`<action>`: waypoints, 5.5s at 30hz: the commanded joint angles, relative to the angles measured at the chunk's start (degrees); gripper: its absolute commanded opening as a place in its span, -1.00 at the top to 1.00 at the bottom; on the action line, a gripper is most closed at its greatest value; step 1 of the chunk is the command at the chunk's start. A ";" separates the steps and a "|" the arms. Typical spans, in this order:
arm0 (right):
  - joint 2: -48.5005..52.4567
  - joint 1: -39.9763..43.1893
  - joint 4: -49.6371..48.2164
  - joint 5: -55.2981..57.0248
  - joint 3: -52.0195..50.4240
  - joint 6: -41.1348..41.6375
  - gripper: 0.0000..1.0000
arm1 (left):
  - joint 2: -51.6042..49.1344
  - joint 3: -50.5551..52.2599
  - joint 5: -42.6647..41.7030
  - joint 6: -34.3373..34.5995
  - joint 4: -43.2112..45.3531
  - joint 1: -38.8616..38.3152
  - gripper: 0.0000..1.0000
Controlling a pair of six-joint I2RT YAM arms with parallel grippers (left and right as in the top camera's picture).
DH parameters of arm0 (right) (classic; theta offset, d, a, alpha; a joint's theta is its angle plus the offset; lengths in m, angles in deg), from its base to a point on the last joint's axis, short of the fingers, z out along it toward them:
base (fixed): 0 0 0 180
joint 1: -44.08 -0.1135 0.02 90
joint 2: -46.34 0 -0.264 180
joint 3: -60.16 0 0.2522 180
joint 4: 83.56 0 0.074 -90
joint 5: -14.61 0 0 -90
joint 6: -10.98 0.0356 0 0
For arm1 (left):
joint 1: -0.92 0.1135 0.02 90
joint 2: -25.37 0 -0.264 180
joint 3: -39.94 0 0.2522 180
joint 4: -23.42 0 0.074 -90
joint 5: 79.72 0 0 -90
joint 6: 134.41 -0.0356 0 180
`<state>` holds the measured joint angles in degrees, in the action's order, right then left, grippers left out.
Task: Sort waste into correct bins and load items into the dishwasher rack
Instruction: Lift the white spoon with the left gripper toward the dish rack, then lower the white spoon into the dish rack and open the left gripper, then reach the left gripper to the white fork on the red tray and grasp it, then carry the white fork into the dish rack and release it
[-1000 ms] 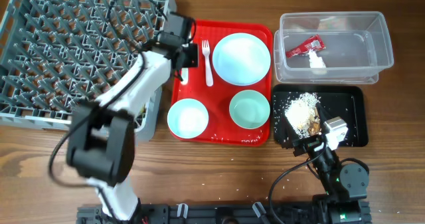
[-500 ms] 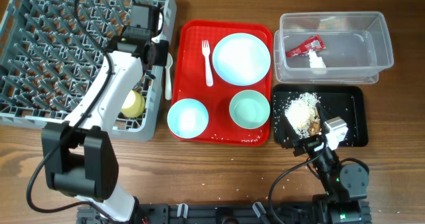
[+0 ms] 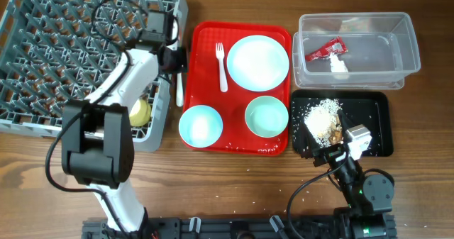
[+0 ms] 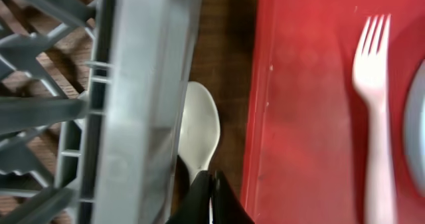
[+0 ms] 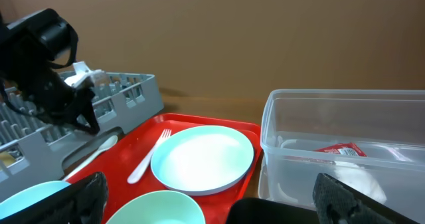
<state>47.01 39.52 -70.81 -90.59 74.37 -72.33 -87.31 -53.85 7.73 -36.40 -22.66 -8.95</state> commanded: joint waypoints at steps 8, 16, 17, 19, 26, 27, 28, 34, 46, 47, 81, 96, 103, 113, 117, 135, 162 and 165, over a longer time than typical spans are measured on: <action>-0.39 0.13 -0.37 0.15 -0.15 -0.55 -0.99 | -0.74 0.26 -11.10 1.64 2.75 5.64 0.35; -0.39 0.13 -0.37 0.15 -0.15 -0.55 -0.99 | -0.87 0.35 6.54 5.99 -3.21 -2.54 0.27; -0.39 0.13 -0.37 0.15 -0.15 -0.55 -0.99 | -1.16 0.37 6.54 7.19 -3.26 -2.97 0.28; -0.39 0.13 -0.37 0.15 -0.15 -0.55 -1.00 | -2.91 0.37 7.74 11.19 -4.28 -3.41 0.31; -0.39 0.13 -0.37 0.15 -0.15 -0.52 -0.99 | -8.20 0.44 7.98 12.44 -4.63 -3.32 0.28; -0.39 0.13 -0.37 0.15 -0.15 -0.55 -1.00 | -8.98 0.44 7.98 12.44 -4.68 -3.32 0.36; -0.39 0.13 -0.37 0.15 -0.15 -0.55 -1.00 | -9.22 0.44 7.98 12.44 -4.72 -3.32 0.53; -0.39 0.13 -0.37 0.15 -0.15 -0.57 -1.00 | -6.36 0.42 7.98 12.37 -4.11 -3.26 0.91; -0.39 0.13 -0.37 0.15 -0.15 -0.55 -1.00 | 7.50 0.42 7.56 11.45 -9.03 -3.54 0.88; -0.39 0.13 -0.37 0.15 -0.15 -0.55 -0.99 | 8.61 0.42 7.56 10.14 -9.20 -3.52 0.88; -0.39 0.13 -0.37 0.15 -0.15 -0.55 -0.99 | -1.86 1.29 -1.03 22.97 6.71 -14.43 0.14; -0.39 0.13 -0.37 0.15 -0.15 -0.55 -1.00 | -10.34 1.29 12.85 14.69 10.43 -14.78 0.62; -0.39 0.13 -0.37 0.15 -0.15 -0.55 -1.00 | -7.96 1.27 7.65 14.75 6.51 -14.78 0.74; -0.39 0.13 -0.37 0.15 -0.15 -0.55 -1.00 | 13.38 1.27 20.57 5.64 -4.35 -13.44 0.76; -0.39 0.13 -0.37 0.15 -0.15 -0.57 -1.00 | 16.15 1.29 34.60 -8.09 -7.06 -9.03 0.77; -0.39 0.13 -0.37 0.15 -0.15 -0.52 -0.99 | 11.98 1.40 9.73 -13.55 -7.61 4.90 0.21; -0.39 0.13 -0.37 0.15 -0.15 -0.55 -0.99 | 6.56 -0.87 0.70 -4.76 -11.69 -0.74 -0.43; -0.39 0.13 -0.37 0.15 -0.15 -0.55 -1.00 | 11.85 -5.33 -2.25 -4.48 -16.44 -1.64 -0.65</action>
<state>47.01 39.52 -70.81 -90.59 74.37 -72.33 -82.24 -53.87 8.78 -40.81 -36.62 -9.76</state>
